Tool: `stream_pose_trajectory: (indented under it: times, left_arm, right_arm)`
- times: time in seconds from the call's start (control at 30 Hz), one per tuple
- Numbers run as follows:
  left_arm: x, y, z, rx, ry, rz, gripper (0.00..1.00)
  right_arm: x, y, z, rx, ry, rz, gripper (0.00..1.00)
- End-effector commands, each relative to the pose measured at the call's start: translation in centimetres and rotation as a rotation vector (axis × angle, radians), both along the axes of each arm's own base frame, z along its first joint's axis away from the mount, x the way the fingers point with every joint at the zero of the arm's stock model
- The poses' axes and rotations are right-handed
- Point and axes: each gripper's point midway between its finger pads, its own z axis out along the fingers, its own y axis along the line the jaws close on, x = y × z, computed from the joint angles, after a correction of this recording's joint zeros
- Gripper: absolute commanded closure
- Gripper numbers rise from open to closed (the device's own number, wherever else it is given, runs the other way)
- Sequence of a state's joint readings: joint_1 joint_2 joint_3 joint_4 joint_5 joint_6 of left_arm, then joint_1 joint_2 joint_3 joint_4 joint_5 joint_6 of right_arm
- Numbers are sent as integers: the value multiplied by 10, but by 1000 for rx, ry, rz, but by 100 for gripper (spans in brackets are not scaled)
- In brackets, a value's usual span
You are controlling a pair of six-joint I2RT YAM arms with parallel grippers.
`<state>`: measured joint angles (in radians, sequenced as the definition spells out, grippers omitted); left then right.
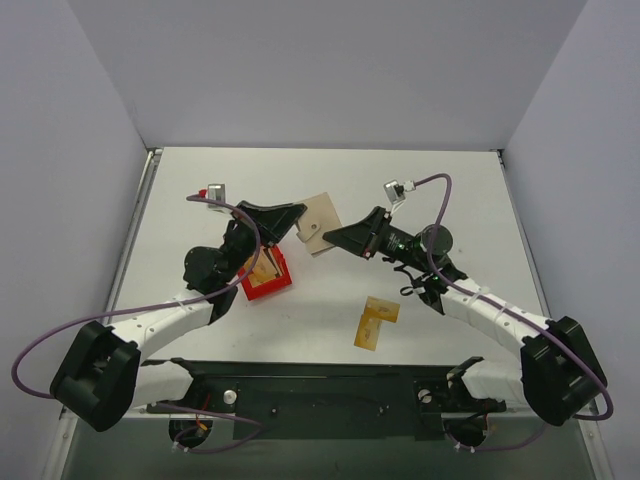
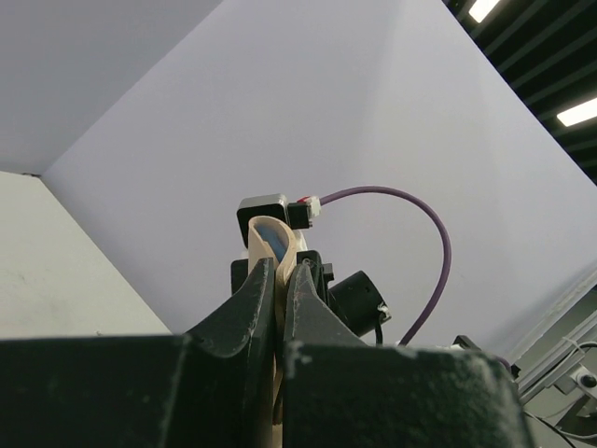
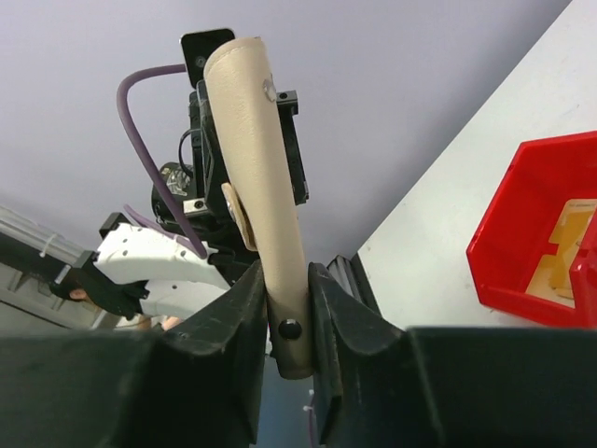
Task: Put the credit cards into the card holder
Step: Open the card holder at the center of the board.
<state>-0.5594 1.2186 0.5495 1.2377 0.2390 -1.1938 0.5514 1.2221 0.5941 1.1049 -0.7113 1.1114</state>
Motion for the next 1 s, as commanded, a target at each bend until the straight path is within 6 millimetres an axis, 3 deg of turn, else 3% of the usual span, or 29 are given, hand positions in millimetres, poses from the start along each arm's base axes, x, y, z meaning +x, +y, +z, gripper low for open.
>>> stream_pose_trajectory:
  times: [0.0, 0.07, 0.13, 0.2, 0.23, 0.27, 0.3, 0.33, 0.37, 0.4, 0.47, 0.5, 0.53, 0.57, 0.6, 0.63, 0.67, 0.7, 0.73, 0.77, 0.87, 0.97]
  left_arm:
    - [-10, 5, 16, -41, -56, -2, 100]
    - [-11, 5, 16, -26, -60, -1, 93]
    - [-13, 4, 18, 5, -75, -3, 82]
    - [-15, 4, 18, 65, -88, -4, 69]
    - [-14, 5, 11, 116, -75, 2, 59]
    - [-13, 8, 14, 142, -85, 8, 54]
    - [-10, 10, 6, 206, -62, 26, 42]
    - [-10, 15, 11, 231, -75, 38, 33]
    - [-8, 18, 3, 301, -57, 62, 31]
    - [-7, 23, 9, 328, -75, 83, 29]
    - [-5, 35, 6, 439, -62, 135, 26]
    - [-4, 39, 5, 507, -76, 155, 26]
    - [-4, 43, -5, 564, -49, 155, 25]
    - [-4, 46, 2, 605, -91, 174, 25]
    - [-5, 47, -6, 660, -89, 162, 25]
    - [-9, 46, 3, 681, -124, 145, 25]
    - [-9, 45, -7, 733, -122, 122, 25]
    - [-13, 44, 3, 744, -151, 107, 25]
    - [-13, 44, -9, 794, -124, 81, 25]
    - [-15, 43, -3, 805, -141, 73, 25]
    - [-19, 47, -11, 882, -139, 60, 26]
    - [-38, 43, -11, 906, -193, -26, 26]
  right_arm:
    - [-6, 3, 44, 96, -138, 35, 90]
    - [-6, 2, 43, 90, -148, 37, 99]
    - [-8, -4, 45, 78, -171, 19, 100]
    - [-6, -12, 44, 37, -180, -10, 100]
    - [0, -15, 33, -14, -161, -27, 100]
    - [-5, -18, 39, -24, -185, -25, 100]
    - [0, -21, 33, -76, -174, -40, 100]
    - [-2, -25, 32, -108, -180, -37, 100]
    - [-3, -26, 24, -177, -164, -22, 100]
    - [-5, -28, 23, -211, -179, -18, 100]
    - [-12, -31, 0, -338, -121, 30, 100]
    - [-19, -30, 6, -364, -169, 70, 100]
    - [-25, -31, -7, -407, -114, 108, 100]
    - [-31, -30, -1, -420, -158, 150, 100]
    - [-38, -31, -14, -470, -127, 194, 100]
    - [-42, -28, -10, -479, -134, 226, 100]
    - [-54, -29, -22, -522, -106, 274, 100]
    - [-59, -28, -21, -525, -102, 309, 100]
    - [-69, -27, -23, -535, -108, 353, 100]
    - [-77, -27, -22, -525, -114, 393, 100]
    - [-96, -29, -20, -508, -134, 476, 100]
    - [-108, -29, -18, -490, -139, 529, 100]
